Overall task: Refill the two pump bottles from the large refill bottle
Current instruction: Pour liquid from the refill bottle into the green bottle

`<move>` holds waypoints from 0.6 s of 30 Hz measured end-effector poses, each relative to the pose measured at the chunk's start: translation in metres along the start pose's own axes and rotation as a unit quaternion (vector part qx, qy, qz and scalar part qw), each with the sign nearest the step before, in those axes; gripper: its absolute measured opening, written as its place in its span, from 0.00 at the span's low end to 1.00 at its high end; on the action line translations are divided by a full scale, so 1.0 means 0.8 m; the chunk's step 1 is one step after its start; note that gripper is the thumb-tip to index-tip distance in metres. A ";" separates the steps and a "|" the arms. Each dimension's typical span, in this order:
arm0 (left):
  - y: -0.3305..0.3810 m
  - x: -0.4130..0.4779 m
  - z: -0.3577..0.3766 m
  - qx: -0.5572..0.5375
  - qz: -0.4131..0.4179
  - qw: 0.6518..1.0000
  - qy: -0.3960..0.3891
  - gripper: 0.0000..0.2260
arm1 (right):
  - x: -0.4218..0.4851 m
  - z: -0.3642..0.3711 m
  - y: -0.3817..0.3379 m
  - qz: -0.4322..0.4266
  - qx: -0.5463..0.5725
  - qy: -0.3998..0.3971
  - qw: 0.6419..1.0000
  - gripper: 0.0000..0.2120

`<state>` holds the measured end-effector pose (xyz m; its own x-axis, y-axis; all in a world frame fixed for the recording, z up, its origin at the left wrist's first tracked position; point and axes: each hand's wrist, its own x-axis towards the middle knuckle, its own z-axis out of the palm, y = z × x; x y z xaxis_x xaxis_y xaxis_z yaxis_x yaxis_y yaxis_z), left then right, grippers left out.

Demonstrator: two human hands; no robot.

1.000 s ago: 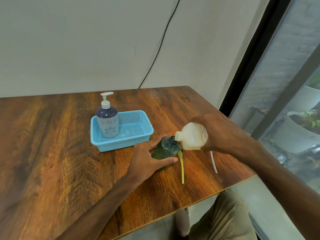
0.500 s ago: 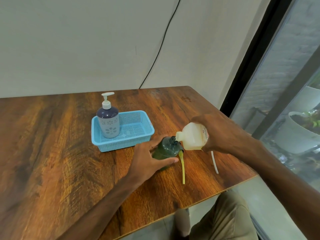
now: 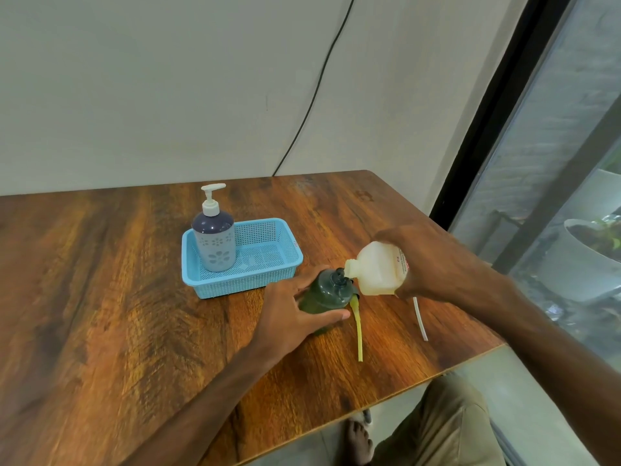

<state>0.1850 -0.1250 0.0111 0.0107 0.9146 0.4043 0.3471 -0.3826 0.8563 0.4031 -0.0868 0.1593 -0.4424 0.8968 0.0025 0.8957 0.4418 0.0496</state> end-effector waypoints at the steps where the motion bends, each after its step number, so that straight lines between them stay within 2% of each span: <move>1: 0.000 0.000 0.000 -0.001 0.001 1.000 0.001 0.32 | 0.000 0.000 0.000 0.001 0.002 -0.002 1.000 0.42; 18: 0.001 0.000 0.000 -0.003 0.010 1.000 0.009 0.32 | 0.002 0.002 -0.001 -0.002 -0.008 0.015 1.000 0.43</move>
<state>0.1854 -0.1253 0.0120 0.0012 0.9047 0.4260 0.3422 -0.4007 0.8499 0.4022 -0.0858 0.1577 -0.4475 0.8937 0.0318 0.8931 0.4449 0.0661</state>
